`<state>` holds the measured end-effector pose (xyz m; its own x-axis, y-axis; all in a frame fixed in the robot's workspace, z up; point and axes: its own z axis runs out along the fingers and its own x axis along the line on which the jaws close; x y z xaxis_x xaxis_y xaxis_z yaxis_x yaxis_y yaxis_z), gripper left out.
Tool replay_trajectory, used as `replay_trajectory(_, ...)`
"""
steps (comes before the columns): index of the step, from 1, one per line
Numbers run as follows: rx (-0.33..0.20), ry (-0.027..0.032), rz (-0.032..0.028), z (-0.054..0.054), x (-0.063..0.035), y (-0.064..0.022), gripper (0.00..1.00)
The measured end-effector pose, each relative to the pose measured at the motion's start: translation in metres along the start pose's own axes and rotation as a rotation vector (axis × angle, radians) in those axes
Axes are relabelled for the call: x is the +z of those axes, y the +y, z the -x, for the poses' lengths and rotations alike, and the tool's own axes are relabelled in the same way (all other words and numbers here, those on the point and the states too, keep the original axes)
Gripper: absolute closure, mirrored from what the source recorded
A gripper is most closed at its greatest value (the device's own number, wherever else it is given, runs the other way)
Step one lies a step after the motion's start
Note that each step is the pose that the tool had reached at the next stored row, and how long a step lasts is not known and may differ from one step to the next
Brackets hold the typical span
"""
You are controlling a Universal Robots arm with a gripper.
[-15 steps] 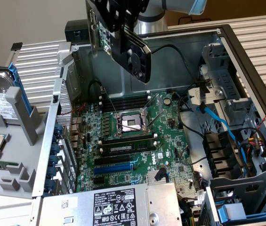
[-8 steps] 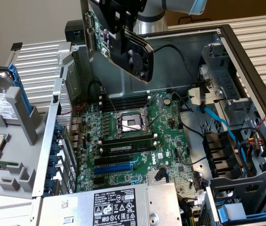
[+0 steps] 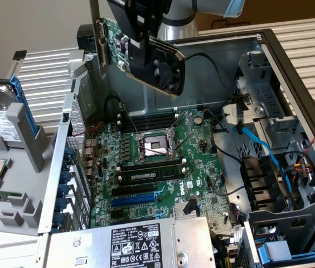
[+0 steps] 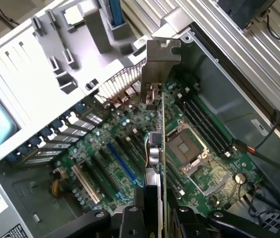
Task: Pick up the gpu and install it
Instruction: 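Insert the gpu into the slot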
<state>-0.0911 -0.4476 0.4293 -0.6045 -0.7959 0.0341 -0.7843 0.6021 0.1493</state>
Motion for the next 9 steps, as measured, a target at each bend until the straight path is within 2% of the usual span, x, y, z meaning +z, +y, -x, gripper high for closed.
replay_trajectory(9,-0.152,0.023,-0.0053,0.0002,0.0002,-0.0003,0.73)
